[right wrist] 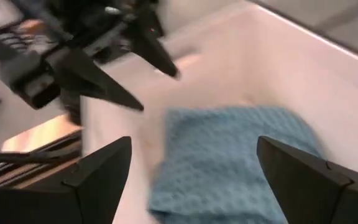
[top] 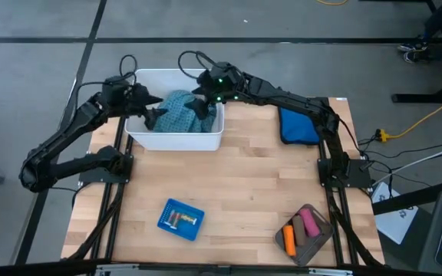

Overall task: Pick & Place Medicine items
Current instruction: Adjust the white bin on the table

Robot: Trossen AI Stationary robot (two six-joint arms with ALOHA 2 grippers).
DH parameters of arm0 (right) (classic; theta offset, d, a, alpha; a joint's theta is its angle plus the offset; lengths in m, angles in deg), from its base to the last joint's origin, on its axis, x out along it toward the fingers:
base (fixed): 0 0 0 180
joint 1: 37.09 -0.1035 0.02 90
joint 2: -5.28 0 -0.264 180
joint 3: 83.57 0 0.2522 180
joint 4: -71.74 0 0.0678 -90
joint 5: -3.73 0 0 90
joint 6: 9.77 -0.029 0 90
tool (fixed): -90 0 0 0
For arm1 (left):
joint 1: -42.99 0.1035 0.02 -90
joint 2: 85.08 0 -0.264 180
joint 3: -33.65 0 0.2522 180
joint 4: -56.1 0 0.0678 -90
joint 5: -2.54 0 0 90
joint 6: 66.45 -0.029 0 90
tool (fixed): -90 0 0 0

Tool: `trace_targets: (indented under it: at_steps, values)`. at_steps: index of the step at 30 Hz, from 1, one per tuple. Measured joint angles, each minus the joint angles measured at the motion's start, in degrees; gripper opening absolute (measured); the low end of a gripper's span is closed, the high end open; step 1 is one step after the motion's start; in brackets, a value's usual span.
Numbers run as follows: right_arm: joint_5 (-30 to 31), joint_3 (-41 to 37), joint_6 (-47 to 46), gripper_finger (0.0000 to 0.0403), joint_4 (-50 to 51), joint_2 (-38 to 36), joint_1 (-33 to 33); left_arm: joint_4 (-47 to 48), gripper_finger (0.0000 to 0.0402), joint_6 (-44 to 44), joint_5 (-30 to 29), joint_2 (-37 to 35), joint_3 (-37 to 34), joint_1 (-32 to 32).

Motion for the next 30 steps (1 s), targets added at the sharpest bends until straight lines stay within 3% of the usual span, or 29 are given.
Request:
trace_targets:
  at_steps: [4, 13, 19, 22, 24, 27, 30]
  values:
    - [-4.3, 0.0, 6.4, 0.0335, -3.1, -1.5, -3.4, -5.5, 0.0247, 4.9, 12.6, -5.6, 0.9, -1.3]
    - [-4.2, 0.0, 14.1, 0.0292, 4.3, -10.5, -11.3, 8.5, 0.0231, 5.9, 9.4, -23.1, 11.2, -2.1]
    - [-4.1, 0.0, 14.1, 0.0270, 4.3, -14.1, -19.3, 6.8, 0.0230, 13.1, 9.4, -35.7, 11.5, -1.7]
    - [-1.5, 0.0, 19.7, 0.0267, 5.4, -14.9, -22.3, 5.8, 0.0230, 14.9, 2.8, -40.5, 11.0, -0.7]
    - [0.8, 0.0, 22.2, 0.0267, 8.0, -15.6, -23.1, 6.0, 0.0230, 13.4, -3.0, -41.8, 11.4, -0.2]
    - [1.4, 0.0, 17.8, 0.0266, 13.2, -16.4, -24.1, 9.3, 0.0230, 16.8, -3.5, -40.8, 12.1, 0.1]
    - [-5.1, 0.0, 15.6, 0.0266, 14.6, -16.5, -24.6, 10.9, 0.0230, 19.2, 3.8, -38.9, 10.0, 0.5]
